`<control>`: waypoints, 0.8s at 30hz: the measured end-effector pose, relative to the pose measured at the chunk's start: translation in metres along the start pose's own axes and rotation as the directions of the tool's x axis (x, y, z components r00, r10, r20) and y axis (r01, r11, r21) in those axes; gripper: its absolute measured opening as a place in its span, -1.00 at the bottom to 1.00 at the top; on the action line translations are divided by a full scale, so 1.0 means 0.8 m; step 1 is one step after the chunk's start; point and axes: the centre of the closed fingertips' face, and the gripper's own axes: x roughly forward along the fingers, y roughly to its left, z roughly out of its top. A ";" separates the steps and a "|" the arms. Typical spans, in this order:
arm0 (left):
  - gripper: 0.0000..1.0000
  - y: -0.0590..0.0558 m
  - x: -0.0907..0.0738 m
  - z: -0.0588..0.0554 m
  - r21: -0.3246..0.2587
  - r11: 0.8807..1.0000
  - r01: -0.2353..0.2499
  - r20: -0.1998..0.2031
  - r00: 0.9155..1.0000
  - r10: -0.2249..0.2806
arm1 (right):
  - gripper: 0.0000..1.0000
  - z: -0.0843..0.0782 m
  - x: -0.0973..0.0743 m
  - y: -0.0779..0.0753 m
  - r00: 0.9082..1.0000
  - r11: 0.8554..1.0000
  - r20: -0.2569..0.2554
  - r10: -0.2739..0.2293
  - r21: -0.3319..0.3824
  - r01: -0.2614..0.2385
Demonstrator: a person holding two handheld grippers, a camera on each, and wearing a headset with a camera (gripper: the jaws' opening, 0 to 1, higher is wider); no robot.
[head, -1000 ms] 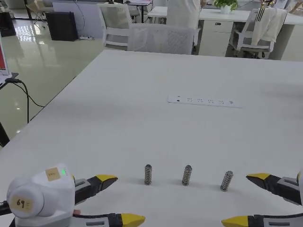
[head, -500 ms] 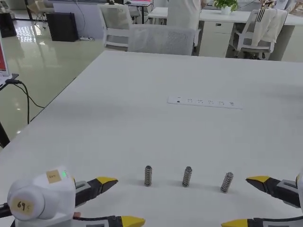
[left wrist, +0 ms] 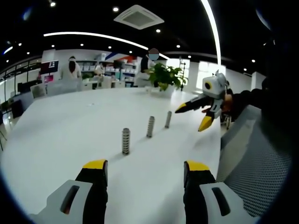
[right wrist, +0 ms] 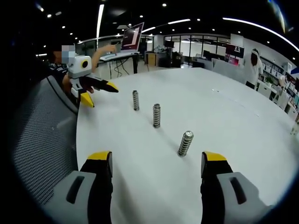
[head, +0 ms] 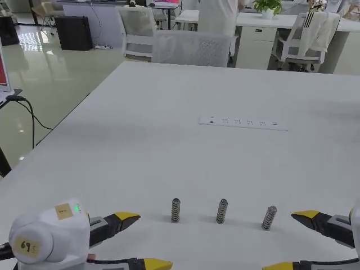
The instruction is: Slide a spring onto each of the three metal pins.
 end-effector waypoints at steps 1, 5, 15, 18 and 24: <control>0.22 0.000 0.000 0.000 -0.001 1.000 0.000 0.000 1.000 0.000 | 0.54 0.000 0.000 0.000 1.000 1.000 0.000 0.000 0.001 0.000; 0.22 0.000 0.000 -0.001 -0.001 1.000 0.000 -0.001 1.000 0.000 | 0.54 -0.001 0.000 0.000 1.000 1.000 0.000 0.000 0.004 0.000; 0.21 0.000 -0.001 -0.002 -0.002 1.000 -0.001 -0.005 1.000 0.001 | 0.53 -0.003 0.001 0.001 1.000 1.000 -0.002 0.000 0.004 0.000; 0.21 0.000 -0.001 -0.003 -0.002 1.000 -0.002 -0.006 1.000 0.002 | 0.53 -0.003 0.001 0.002 1.000 1.000 -0.003 0.000 0.002 0.000; 0.21 0.000 -0.001 -0.003 -0.002 1.000 -0.003 -0.007 1.000 0.003 | 0.53 -0.003 0.001 0.001 1.000 1.000 -0.003 0.000 0.001 0.000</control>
